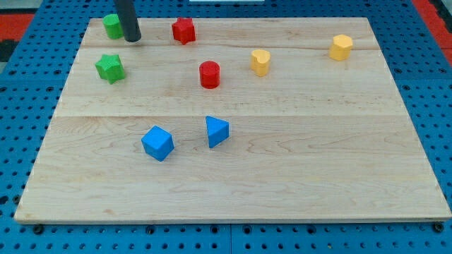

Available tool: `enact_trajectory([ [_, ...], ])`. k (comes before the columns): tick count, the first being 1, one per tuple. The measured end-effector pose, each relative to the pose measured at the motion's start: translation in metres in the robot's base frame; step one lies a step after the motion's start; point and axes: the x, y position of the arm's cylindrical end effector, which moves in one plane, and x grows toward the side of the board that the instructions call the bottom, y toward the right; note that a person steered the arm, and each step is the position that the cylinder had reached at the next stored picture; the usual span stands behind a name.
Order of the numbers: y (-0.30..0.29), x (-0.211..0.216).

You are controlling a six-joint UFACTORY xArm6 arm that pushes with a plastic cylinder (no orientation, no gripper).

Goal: Slide green star slightly up

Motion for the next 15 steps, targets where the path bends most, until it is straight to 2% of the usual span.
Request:
enact_trajectory([
  [2, 0.000, 0.000],
  [5, -0.033, 0.079],
  [7, -0.060, 0.086],
  [9, -0.094, 0.118],
  [10, -0.062, 0.152],
  [11, -0.028, 0.158],
  [13, -0.017, 0.104],
  [15, -0.022, 0.089],
])
